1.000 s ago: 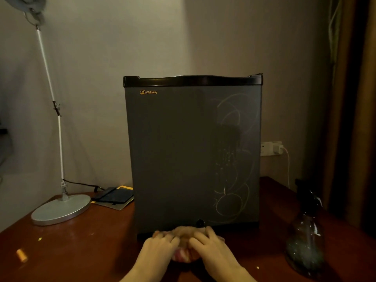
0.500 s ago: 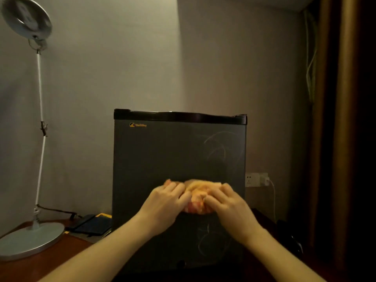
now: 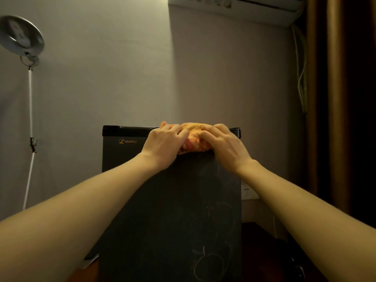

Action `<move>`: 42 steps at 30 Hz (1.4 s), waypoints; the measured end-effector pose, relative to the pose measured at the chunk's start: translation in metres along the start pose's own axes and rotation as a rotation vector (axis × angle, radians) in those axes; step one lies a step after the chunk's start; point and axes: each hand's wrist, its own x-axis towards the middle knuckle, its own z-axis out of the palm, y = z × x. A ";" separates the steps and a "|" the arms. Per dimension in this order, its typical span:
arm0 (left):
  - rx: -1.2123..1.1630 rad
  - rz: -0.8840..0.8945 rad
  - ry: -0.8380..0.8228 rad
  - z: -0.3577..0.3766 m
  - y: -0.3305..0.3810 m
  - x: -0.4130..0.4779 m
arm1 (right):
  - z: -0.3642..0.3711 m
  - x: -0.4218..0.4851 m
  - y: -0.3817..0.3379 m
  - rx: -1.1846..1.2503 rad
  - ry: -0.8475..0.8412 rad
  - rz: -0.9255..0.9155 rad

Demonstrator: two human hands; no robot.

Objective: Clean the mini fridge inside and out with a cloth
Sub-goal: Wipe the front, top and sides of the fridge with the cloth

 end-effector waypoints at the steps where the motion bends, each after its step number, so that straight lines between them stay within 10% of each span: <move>1: -0.006 -0.015 -0.005 0.006 -0.001 -0.001 | 0.006 0.001 0.001 0.011 -0.008 -0.002; 42: -0.071 0.006 0.153 0.072 0.067 -0.050 | 0.055 -0.091 -0.025 0.097 0.088 0.329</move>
